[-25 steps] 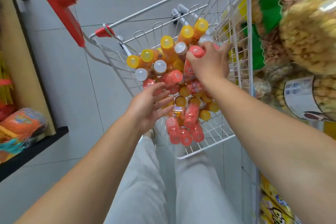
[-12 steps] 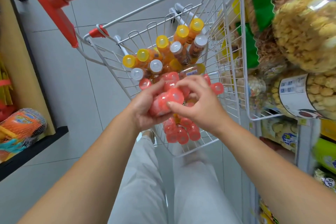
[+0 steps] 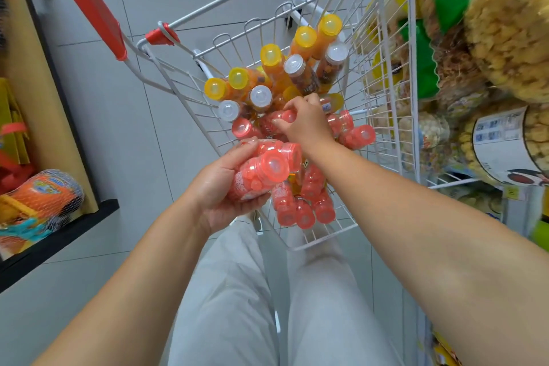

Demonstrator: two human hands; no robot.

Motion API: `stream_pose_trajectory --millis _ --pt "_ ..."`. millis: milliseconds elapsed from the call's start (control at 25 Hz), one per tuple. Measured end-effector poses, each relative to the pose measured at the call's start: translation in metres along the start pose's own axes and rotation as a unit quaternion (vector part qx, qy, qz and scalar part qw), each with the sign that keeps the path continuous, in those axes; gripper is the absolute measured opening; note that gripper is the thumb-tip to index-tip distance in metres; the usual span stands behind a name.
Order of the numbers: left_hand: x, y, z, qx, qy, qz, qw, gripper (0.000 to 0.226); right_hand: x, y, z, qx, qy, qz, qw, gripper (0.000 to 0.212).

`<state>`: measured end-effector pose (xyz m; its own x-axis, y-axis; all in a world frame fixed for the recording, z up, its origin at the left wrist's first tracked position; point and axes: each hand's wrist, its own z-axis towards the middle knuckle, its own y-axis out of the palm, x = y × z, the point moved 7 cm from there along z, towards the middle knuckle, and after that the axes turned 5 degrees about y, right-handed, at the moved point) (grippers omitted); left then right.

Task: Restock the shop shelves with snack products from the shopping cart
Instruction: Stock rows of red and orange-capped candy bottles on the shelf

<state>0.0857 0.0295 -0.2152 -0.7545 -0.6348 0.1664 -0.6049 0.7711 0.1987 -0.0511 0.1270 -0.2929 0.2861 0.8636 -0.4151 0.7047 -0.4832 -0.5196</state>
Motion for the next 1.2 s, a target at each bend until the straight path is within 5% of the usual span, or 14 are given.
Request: stream_pose_trajectory --millis 200,400,560,840,1040,1200 --pt "0.002 0.003 -0.001 0.008 -0.012 -0.004 1.000 0.018 0.052 -0.072 -0.021 0.121 0.127 0.039 0.984 0.020" --pt "0.002 0.007 0.001 0.006 -0.008 -0.006 1.000 0.021 0.040 -0.062 -0.002 0.040 0.096 -0.240 0.965 0.038" --pt "0.000 0.001 0.004 0.010 -0.003 -0.008 1.000 0.017 0.038 -0.057 0.002 -0.008 0.163 -0.404 0.900 0.051" --pt "-0.008 0.008 0.001 -0.005 -0.017 -0.041 0.999 0.020 0.058 -0.060 -0.033 0.027 -0.017 -0.519 0.854 0.044" --pt "-0.012 0.010 -0.005 -0.035 -0.037 -0.048 0.998 0.033 0.057 -0.064 -0.041 0.058 0.019 -0.470 0.881 0.051" --pt "-0.009 0.015 -0.017 -0.066 -0.041 -0.051 0.996 0.052 0.057 -0.091 -0.089 0.131 0.034 -0.213 0.968 0.039"
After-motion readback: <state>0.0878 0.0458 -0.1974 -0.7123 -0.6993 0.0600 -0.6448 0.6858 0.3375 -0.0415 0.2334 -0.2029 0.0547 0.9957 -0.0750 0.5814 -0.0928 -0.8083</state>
